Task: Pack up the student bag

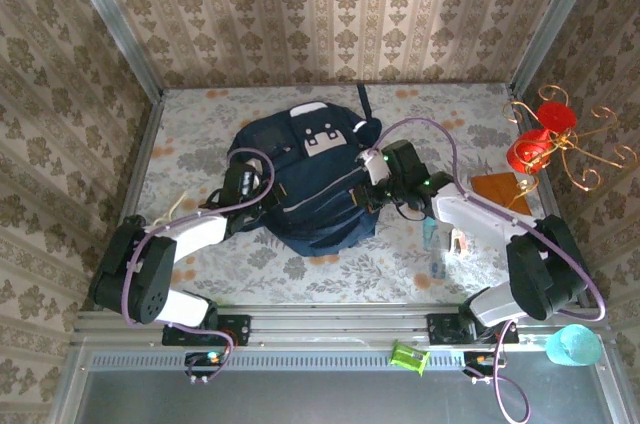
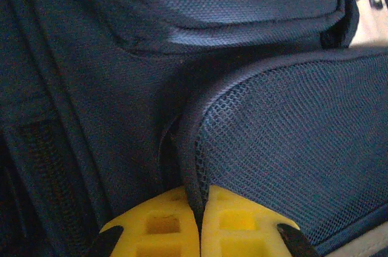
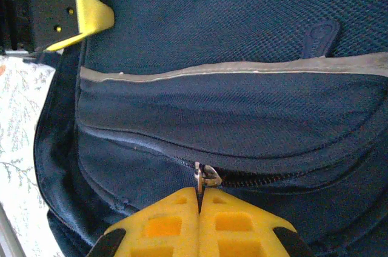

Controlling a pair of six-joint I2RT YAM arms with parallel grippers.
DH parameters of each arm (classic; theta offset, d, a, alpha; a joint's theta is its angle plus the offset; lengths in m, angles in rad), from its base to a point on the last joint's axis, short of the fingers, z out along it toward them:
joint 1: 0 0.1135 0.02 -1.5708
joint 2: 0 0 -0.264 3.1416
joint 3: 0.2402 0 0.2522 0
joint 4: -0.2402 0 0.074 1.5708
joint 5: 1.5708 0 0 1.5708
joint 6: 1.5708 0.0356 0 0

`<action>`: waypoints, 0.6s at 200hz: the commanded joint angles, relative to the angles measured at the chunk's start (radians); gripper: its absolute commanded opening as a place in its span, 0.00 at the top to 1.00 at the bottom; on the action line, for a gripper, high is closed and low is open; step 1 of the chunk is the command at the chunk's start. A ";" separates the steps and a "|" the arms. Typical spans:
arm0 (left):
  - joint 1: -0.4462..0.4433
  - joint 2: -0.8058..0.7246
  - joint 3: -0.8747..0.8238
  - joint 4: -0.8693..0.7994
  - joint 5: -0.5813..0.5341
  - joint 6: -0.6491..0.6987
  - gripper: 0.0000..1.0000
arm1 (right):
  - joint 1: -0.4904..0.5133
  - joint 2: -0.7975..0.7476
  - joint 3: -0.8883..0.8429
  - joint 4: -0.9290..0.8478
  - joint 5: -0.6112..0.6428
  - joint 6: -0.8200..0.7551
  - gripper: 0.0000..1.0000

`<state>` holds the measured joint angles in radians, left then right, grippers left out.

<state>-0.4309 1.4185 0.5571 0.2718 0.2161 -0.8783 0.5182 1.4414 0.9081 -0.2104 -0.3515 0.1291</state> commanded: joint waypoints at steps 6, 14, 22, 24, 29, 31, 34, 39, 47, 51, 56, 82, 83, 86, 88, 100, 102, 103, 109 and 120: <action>-0.020 -0.009 -0.023 0.140 -0.017 -0.106 1.00 | 0.051 -0.072 -0.003 -0.080 -0.003 -0.033 1.00; -0.019 -0.017 -0.023 0.139 -0.030 -0.109 1.00 | 0.066 -0.078 -0.003 -0.081 -0.002 -0.033 1.00; -0.051 -0.025 -0.023 0.132 -0.045 -0.112 1.00 | 0.081 -0.078 0.000 -0.080 0.002 -0.031 1.00; -0.054 -0.027 -0.024 0.132 -0.051 -0.111 1.00 | 0.084 -0.078 0.000 -0.078 0.003 -0.029 1.00; -0.059 -0.033 -0.025 0.129 -0.060 -0.113 1.00 | 0.094 -0.075 0.001 -0.071 0.006 -0.024 1.00; -0.062 -0.036 -0.025 0.127 -0.063 -0.114 1.00 | 0.097 -0.074 0.001 -0.068 0.005 -0.021 1.00; -0.064 -0.040 -0.026 0.126 -0.070 -0.114 1.00 | 0.101 -0.072 0.002 -0.061 0.004 -0.016 1.00; -0.070 -0.046 -0.026 0.122 -0.078 -0.114 1.00 | 0.110 -0.065 0.002 -0.049 0.002 -0.008 1.00; -0.079 -0.055 -0.028 0.118 -0.091 -0.121 1.00 | 0.125 -0.057 0.006 -0.032 0.002 0.003 1.00; -0.083 -0.061 -0.028 0.119 -0.098 -0.122 1.00 | 0.134 -0.056 0.011 -0.026 0.002 0.007 1.00; -0.089 -0.067 -0.028 0.114 -0.104 -0.122 1.00 | 0.146 -0.026 0.015 -0.018 0.005 0.010 1.00; -0.101 -0.105 -0.032 0.100 -0.129 -0.128 1.00 | 0.201 0.037 0.052 -0.001 0.025 0.018 1.00; -0.101 -0.107 -0.032 0.099 -0.130 -0.129 1.00 | 0.203 0.039 0.055 -0.001 0.026 0.018 1.00; -0.101 -0.112 -0.032 0.097 -0.133 -0.129 1.00 | 0.209 0.047 0.060 0.000 0.026 0.019 1.00; -0.101 -0.114 -0.033 0.096 -0.136 -0.129 1.00 | 0.213 0.053 0.064 0.001 0.027 0.021 1.00; -0.103 -0.134 -0.033 0.082 -0.148 -0.127 1.00 | 0.236 0.076 0.081 0.013 0.026 0.027 1.00; -0.104 -0.138 -0.033 0.079 -0.150 -0.126 1.00 | 0.239 0.080 0.084 0.016 0.026 0.028 1.00; -0.104 -0.139 -0.033 0.079 -0.152 -0.125 1.00 | 0.241 0.082 0.086 0.017 0.025 0.029 1.00; -0.106 -0.148 -0.033 0.075 -0.157 -0.122 1.00 | 0.251 0.093 0.095 0.026 0.024 0.033 1.00; -0.107 -0.161 -0.033 0.065 -0.165 -0.119 1.00 | 0.267 0.110 0.111 0.036 0.019 0.038 1.00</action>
<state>-0.5251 1.3098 0.5209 0.2989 0.0811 -0.9730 0.7410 1.5227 0.9623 -0.2317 -0.2909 0.1421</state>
